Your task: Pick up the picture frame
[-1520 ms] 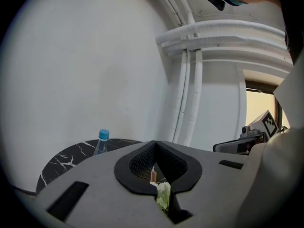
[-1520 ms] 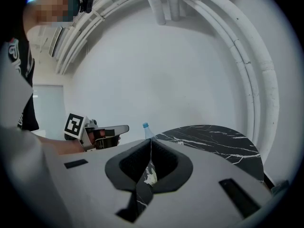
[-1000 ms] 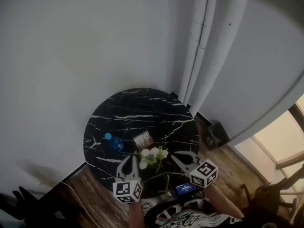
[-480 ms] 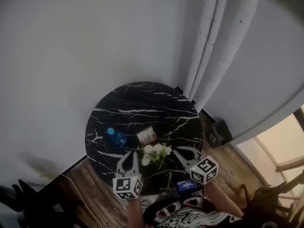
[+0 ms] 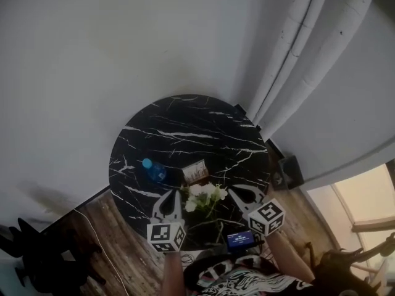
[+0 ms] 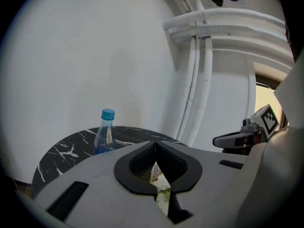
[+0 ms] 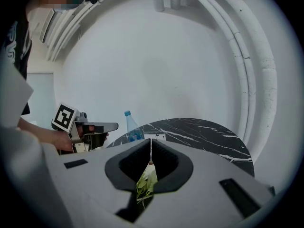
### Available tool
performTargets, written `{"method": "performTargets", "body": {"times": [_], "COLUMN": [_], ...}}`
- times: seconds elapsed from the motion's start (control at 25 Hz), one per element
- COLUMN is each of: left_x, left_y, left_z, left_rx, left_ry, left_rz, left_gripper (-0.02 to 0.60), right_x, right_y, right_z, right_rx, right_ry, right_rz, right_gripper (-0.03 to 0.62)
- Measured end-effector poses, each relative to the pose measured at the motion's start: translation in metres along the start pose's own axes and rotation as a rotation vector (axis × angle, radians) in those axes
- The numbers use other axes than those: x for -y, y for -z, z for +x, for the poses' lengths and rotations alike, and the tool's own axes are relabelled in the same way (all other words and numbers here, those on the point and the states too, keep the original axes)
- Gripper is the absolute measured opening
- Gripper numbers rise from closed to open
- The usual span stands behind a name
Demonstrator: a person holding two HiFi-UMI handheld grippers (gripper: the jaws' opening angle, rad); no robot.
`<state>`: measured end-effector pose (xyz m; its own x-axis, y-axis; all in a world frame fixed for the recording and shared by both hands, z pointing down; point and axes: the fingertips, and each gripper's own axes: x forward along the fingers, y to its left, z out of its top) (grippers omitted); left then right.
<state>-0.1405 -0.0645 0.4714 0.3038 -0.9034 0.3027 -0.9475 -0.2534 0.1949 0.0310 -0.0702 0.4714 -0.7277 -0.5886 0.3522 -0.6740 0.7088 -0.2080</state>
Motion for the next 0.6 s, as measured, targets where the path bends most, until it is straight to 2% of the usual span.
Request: {"method": "performTargets", "body": {"times": [0.16,0.36,0.6], "left_x": [-0.007,-0.009,-0.017], "left_y": [0.012,0.033,0.054], "left_z": [0.016,0.037,0.054], "left_rx": [-0.031,-0.086,-0.147], "left_ry": [-0.015,-0.008,-0.023], "left_rz": [-0.007,-0.005,0.012], "left_gripper": [0.014,0.014,0.014], "right_x": [0.013,0.021,0.033], "right_y": [0.006,0.021,0.036], "right_z": [0.018,0.039,0.065], "right_rx": [-0.044,-0.1,-0.166], "right_ry": [0.008,-0.053,-0.057], "right_rz": [-0.026,0.0,-0.092], "right_gripper": [0.02,0.02,0.019]}}
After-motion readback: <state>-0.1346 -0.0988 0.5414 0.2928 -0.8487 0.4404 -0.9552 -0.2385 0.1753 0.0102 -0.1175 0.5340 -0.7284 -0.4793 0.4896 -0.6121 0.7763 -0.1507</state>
